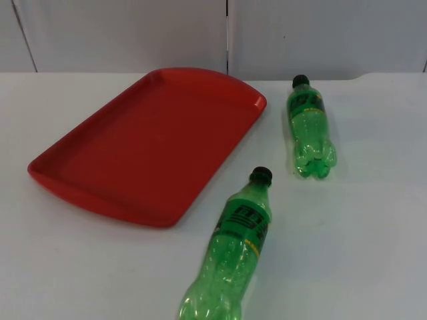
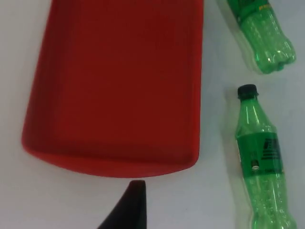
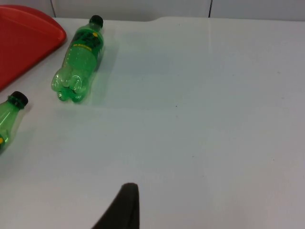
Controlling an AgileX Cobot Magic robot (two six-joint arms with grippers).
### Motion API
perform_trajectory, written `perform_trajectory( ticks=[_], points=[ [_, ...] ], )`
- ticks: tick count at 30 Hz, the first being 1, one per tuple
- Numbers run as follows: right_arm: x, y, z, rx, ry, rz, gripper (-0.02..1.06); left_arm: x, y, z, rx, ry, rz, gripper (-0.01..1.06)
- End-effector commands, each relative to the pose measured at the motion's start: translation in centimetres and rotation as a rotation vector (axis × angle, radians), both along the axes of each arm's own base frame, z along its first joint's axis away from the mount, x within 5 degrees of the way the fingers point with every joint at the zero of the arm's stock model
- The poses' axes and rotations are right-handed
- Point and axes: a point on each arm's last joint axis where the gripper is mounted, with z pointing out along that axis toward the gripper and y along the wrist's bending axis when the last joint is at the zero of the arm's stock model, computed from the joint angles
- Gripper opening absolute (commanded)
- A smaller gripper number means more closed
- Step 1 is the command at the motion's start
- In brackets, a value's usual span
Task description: Place the bottle upright on the tray.
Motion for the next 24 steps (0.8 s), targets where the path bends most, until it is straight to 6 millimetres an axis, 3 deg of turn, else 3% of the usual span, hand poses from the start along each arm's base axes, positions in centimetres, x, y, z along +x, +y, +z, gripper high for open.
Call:
perform_trajectory(
  ticks=[1,8,13,24],
  points=[
    [0.0,0.0,-0.1,-0.001,0.001,-0.006,1.05,0.9,-1.5,-0.3,0.033,0.005,-0.007,1.05],
    [0.0,0.0,-0.1,-0.001,0.001,-0.006,1.05,2.1,-4.8,-2.5,0.079,0.062,-0.050,1.05],
    [0.0,0.0,-0.1,-0.001,0.001,-0.006,1.05,3.0,-8.2,-5.4,0.118,0.136,-0.088,1.05],
    [0.0,0.0,-0.1,-0.001,0.001,-0.006,1.05,3.8,-12.6,-10.0,0.147,0.229,-0.142,1.05]
  ],
)
